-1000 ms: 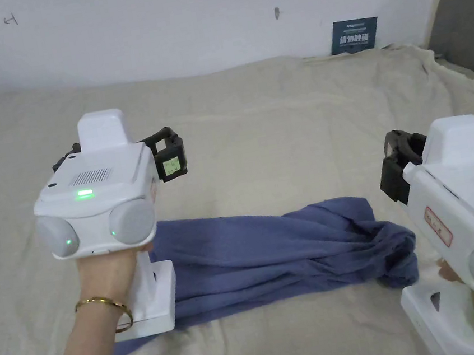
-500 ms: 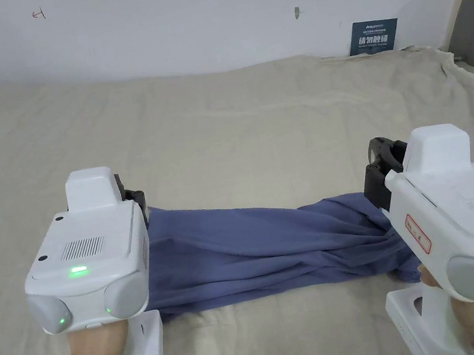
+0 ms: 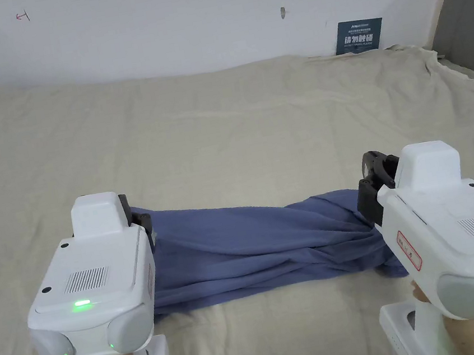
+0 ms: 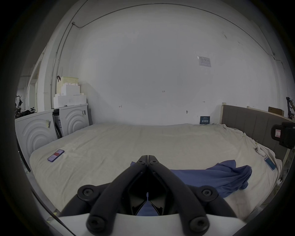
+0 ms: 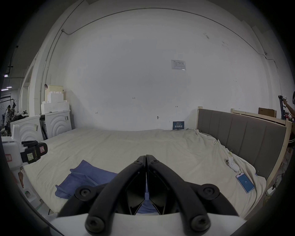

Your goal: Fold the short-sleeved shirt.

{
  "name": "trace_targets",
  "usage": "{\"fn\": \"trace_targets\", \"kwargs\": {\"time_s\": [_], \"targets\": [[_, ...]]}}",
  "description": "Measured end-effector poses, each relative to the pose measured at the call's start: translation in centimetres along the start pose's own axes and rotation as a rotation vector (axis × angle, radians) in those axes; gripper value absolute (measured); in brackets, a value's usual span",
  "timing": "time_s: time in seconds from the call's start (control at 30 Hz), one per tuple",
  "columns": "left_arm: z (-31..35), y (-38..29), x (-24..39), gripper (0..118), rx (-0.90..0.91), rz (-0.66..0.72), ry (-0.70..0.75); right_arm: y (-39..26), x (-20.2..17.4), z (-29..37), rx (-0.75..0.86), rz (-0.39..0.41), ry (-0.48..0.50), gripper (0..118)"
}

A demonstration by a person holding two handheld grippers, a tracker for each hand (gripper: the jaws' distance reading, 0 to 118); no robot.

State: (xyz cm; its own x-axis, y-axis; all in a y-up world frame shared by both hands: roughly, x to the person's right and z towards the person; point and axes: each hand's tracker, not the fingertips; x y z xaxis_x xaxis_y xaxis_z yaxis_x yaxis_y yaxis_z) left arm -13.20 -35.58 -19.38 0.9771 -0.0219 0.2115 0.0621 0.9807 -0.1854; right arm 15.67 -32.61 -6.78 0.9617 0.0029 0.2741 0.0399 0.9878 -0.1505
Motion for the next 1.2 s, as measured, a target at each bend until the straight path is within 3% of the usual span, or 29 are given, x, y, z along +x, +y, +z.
{"fn": "trace_targets", "kwargs": {"time_s": [0.43, 0.5, 0.53, 0.57, 0.6, 0.67, 0.8, 0.87, 1.0, 1.2], "targets": [[0.5, 0.3, 0.8, 0, -0.005, -0.002, -0.016, 1.5, 2.3, -0.6, -0.025, -0.015, -0.038, 1], [0.4, 0.4, 0.9, 0, -0.004, -0.008, -0.017, 2.2, 3.1, -1.3, -0.039, -0.018, -0.043, 14], [0.2, 0.4, 0.9, 0, -0.004, -0.009, -0.018, 2.5, 3.6, -1.7, -0.041, -0.024, -0.038, 32], [0.1, 0.4, 0.9, 0, -0.005, -0.008, -0.02, 2.8, 4.1, -2.2, -0.043, -0.03, -0.035, 59], [0.1, 0.5, 1.0, 0, -0.005, -0.006, -0.021, 3.1, 4.6, -2.9, -0.058, -0.027, -0.026, 76], [0.0, 0.7, 1.1, 0, -0.002, -0.005, -0.022, 3.7, 4.9, -4.3, -0.099, -0.002, -0.031, 95], [-0.4, 1.0, 1.1, 0, 0.001, -0.003, -0.025, 4.8, 5.8, -7.9, -0.216, 0.033, -0.035, 107], [-0.6, 1.1, 1.1, 0, -0.001, 0.001, -0.026, 4.8, 6.7, -9.8, -0.261, 0.008, -0.024, 108], [-1.2, 1.0, 1.1, 0, -0.008, 0.006, -0.024, 3.8, 8.6, -14.2, -0.499, -0.052, -0.033, 108], [-2.0, 0.5, 1.1, 0, -0.033, 0.008, -0.025, -1.0, 12.2, -18.3, -0.794, -0.158, -0.169, 107]]}}
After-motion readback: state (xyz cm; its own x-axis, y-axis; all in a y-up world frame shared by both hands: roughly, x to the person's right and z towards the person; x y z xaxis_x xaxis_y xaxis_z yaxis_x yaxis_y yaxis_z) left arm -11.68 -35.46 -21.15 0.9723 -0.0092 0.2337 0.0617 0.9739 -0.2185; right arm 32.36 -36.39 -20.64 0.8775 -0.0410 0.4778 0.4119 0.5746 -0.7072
